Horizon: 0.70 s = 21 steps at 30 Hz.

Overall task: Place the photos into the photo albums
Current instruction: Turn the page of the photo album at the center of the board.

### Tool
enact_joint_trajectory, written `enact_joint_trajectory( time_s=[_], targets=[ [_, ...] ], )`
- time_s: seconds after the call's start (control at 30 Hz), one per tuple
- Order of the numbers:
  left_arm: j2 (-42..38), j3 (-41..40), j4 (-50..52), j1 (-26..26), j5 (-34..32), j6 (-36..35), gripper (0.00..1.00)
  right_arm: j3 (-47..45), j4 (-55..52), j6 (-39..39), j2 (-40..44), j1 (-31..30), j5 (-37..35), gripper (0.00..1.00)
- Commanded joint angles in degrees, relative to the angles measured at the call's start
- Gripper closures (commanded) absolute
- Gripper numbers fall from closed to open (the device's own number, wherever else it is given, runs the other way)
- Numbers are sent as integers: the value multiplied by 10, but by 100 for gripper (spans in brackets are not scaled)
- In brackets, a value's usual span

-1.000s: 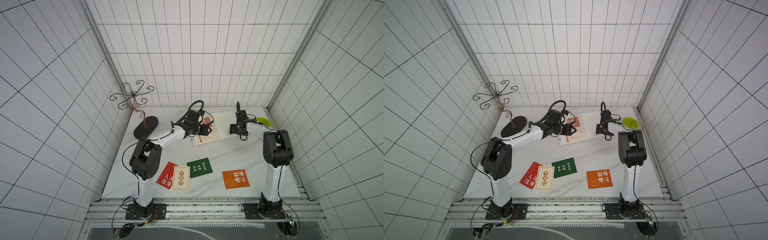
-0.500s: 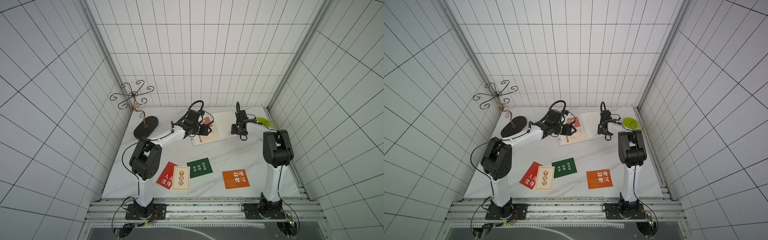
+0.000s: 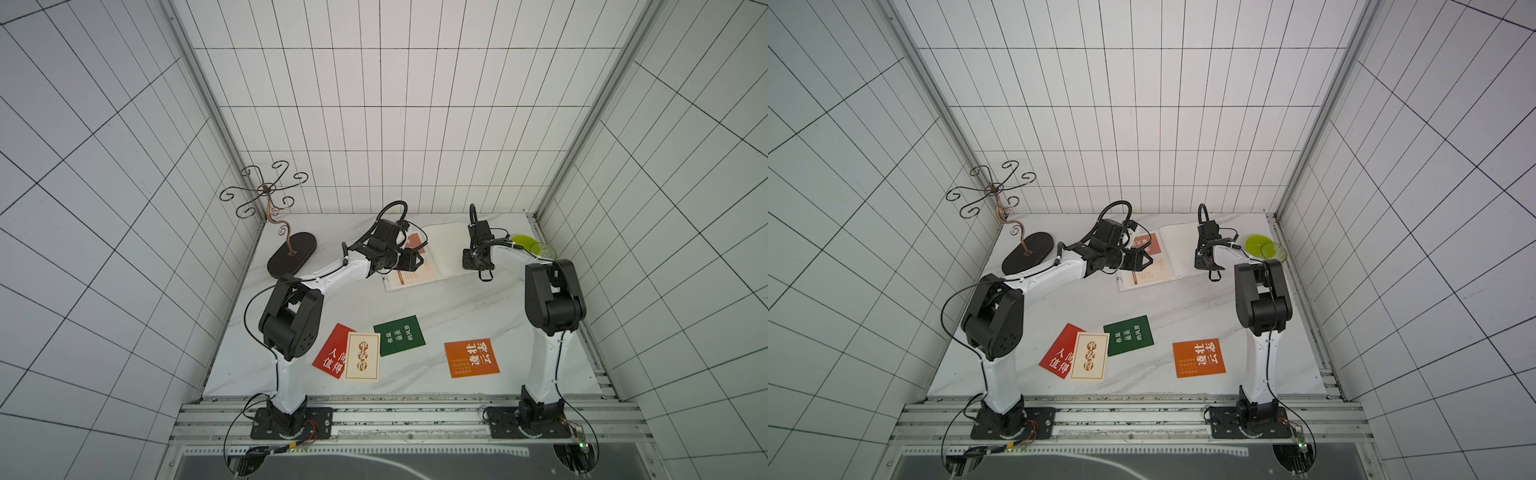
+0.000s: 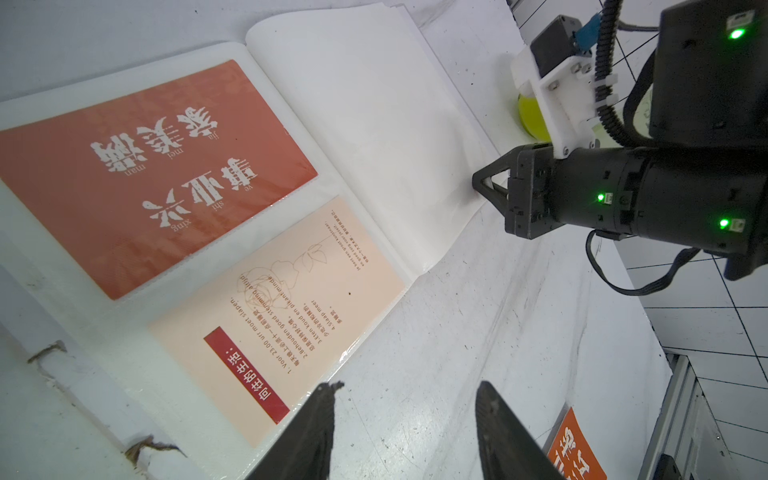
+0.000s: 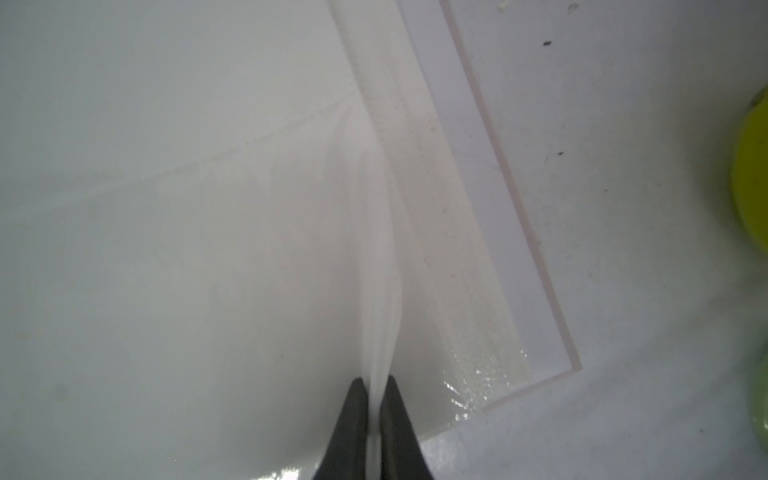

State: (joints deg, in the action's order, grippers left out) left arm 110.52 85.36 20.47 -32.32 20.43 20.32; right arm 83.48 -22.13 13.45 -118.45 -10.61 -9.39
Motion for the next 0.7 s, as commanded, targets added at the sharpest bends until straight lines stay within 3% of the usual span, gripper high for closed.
enact_joint_trajectory(
  time_s=[0.0,0.03,0.4,0.67],
  targets=[
    [-7,7,-1,-1,-4,-6,45,-15,-36,-5,10,-6,-18,96],
    [-7,7,-2,-1,-5,-6,45,-15,-35,-4,14,-7,-18,100],
    [-27,-1,0,9,-33,-3,45,-28,3,-21,93,-31,40,100],
    [-62,-47,-22,53,-40,35,45,-79,80,-51,151,-73,152,100]
  ],
)
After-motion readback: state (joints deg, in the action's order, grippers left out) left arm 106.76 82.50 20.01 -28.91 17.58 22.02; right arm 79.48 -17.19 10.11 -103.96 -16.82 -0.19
